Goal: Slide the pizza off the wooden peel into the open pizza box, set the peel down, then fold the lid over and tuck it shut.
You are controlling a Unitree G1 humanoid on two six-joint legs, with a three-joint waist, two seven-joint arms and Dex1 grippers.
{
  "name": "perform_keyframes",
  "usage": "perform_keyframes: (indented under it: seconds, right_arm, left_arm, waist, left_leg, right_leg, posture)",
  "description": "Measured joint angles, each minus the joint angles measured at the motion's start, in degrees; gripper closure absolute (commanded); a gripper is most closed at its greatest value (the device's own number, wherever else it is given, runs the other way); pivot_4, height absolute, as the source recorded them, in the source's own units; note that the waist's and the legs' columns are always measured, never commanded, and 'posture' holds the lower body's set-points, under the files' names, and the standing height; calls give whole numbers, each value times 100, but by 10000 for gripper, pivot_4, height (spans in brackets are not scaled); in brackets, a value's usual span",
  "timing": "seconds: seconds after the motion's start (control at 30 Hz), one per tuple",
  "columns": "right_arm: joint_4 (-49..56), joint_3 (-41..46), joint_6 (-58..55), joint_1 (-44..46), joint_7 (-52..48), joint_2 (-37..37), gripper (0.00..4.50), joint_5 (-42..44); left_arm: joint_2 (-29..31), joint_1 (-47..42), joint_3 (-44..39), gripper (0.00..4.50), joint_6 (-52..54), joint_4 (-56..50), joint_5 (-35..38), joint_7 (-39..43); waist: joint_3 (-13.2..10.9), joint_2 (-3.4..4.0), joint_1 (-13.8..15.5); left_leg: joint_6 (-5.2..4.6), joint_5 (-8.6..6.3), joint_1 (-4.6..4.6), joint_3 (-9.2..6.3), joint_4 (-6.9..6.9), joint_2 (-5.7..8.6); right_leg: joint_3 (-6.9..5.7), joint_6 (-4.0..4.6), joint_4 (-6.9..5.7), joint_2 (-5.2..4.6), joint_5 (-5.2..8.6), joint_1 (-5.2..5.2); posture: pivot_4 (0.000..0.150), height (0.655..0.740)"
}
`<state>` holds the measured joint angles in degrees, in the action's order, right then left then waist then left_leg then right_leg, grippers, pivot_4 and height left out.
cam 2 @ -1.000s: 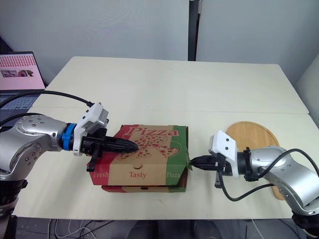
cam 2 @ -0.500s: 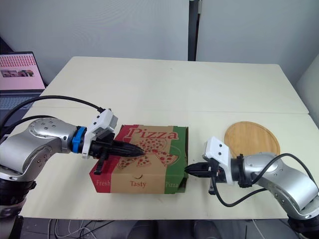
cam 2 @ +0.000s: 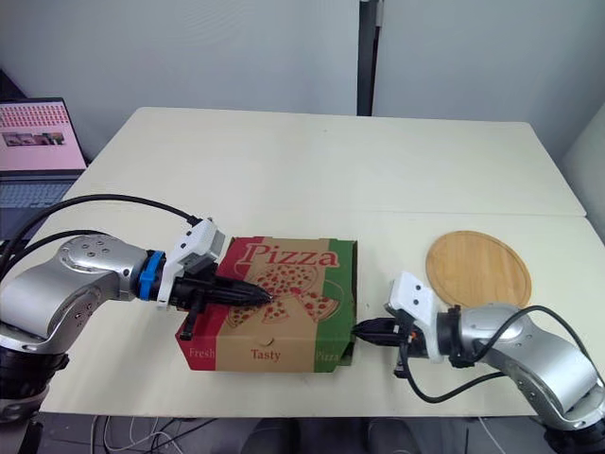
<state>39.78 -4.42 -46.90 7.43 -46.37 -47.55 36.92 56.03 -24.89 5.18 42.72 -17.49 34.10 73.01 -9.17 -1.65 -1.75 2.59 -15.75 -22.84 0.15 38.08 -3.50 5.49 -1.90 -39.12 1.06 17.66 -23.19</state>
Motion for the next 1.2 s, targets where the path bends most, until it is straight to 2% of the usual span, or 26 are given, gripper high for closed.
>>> perform_keyframes:
  seconds: [0.2, 0.33, 0.37, 0.5, 0.73, 0.87, 1.2]
  right_arm:
    - [-221, 984, 380, 28, -284, -254, 17533, 160]
    - [233, 1103, 225, 97, -522, -451, 2691, 724]
    - [451, 1009, 221, 143, -529, -453, 452, 768]
    - [755, 240, 364, 394, -359, -298, 452, 388]
    - [466, -980, 832, 664, -93, 32, 452, -888]
    - [233, -1252, 1033, 811, 33, 314, 452, -1319]
    - [97, -1359, 1021, 942, 78, 624, 452, -1598]
  left_arm:
    - [54, 187, -83, 45000, -83, -176, -1, -22]
    - [55, 231, -100, 45000, -96, -280, 0, -45]
    - [55, 235, -102, 45000, -97, -296, 1, -58]
    - [53, 250, -108, 45000, -89, -479, 11, -135]
    - [39, 334, -108, 45000, -76, -685, 99, -236]
    - [43, 353, -108, 45000, -76, -714, 112, -225]
    - [66, 561, -109, 45000, -209, -746, 93, -162]
  waist:
    - [0, 0, -6]
    - [0, 0, -3]
    - [0, 0, -6]
    - [1, -1, -7]
    - [1, -1, -3]
    - [1, -1, -5]
    - [2, 0, -5]
  left_leg:
    - [0, 0, 2, -2, -1, -2]
    - [0, 0, 2, -2, -1, -2]
    - [0, 0, 2, -2, -1, -3]
    - [0, 0, 2, -1, 1, -1]
    - [0, 0, 2, 0, 2, -1]
    - [0, 0, 3, -1, 2, -1]
    - [0, 0, 5, 0, 2, -2]
  right_leg:
    - [-1, 0, -1, 1, 0, 1]
    - [-1, 0, -1, 1, 0, 2]
    - [-1, 0, -1, 1, 0, 2]
    - [0, -1, -1, 0, -1, 2]
    - [0, -1, -2, 0, -1, 1]
    - [-1, 0, -5, 0, -1, 1]
    - [-1, 0, -8, 0, -1, 0]
  posture:
    - [1500, 7332]
    - [1500, 7332]
    - [1500, 7332]
    - [1500, 7332]
    - [1500, 7332]
    - [1500, 7332]
    - [1500, 7332]
